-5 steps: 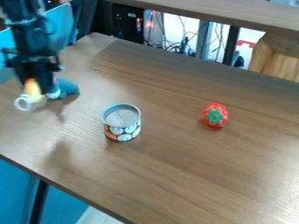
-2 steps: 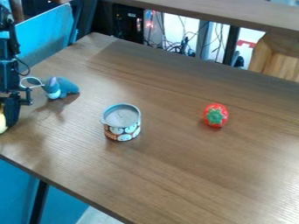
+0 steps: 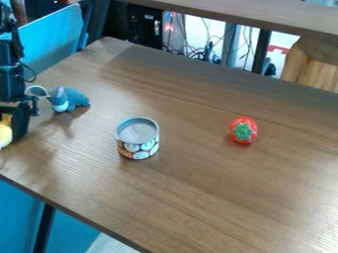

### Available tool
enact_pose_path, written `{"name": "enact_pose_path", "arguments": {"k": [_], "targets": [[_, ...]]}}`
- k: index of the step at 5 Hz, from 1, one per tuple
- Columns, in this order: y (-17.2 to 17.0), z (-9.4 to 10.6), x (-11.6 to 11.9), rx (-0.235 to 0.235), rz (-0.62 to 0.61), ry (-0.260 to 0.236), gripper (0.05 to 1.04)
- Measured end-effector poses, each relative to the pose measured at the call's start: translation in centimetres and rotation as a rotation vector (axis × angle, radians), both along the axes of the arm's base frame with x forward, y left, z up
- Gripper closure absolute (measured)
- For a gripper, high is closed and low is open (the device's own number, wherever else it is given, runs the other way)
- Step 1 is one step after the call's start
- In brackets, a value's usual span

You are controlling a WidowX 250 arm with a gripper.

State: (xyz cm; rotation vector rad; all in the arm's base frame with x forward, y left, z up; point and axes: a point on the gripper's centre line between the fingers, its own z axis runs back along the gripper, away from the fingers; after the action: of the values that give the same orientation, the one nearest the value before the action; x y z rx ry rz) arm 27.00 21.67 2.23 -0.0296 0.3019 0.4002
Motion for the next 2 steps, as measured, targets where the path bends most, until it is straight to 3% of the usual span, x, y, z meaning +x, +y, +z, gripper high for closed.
{"name": "enact_pose_path", "arguments": {"k": [1,2], "targets": [[-2.5,4.0,1.1,0.025,-0.069,-0.149,0.077],[-6.1,9.6,2.0,0.141,-0.244,-0.244,0.074]]}}
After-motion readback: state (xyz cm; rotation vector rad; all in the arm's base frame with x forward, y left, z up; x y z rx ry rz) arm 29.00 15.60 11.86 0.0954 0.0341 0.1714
